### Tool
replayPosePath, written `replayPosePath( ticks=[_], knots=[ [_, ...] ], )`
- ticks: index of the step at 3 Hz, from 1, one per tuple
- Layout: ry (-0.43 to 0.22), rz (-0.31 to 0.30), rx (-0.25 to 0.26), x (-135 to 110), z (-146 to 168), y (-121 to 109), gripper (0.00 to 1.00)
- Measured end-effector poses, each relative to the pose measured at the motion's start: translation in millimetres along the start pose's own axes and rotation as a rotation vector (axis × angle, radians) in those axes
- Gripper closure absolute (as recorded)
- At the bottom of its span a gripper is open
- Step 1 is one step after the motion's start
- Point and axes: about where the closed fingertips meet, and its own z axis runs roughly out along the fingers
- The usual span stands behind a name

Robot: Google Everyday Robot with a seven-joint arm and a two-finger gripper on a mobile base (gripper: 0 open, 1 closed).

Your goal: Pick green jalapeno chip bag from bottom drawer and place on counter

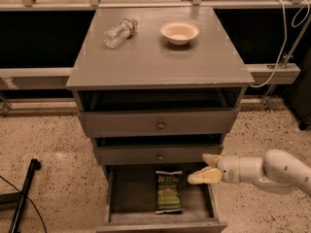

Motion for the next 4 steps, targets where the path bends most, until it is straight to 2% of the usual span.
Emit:
replayPosePath(
  ticks=[1,2,3,4],
  knots=[
    [-0.005,0.080,-0.042,36.9,23.7,-7.7,0.00],
    [0.020,0.112,-0.045,45.6,38.0,-19.9,0.00],
    [-0.029,0.063,0.012,80.1,80.8,-72.8,0.00],
    [-0.047,0.003,0.028,123.7,114.5,-106.9,0.00]
  ],
)
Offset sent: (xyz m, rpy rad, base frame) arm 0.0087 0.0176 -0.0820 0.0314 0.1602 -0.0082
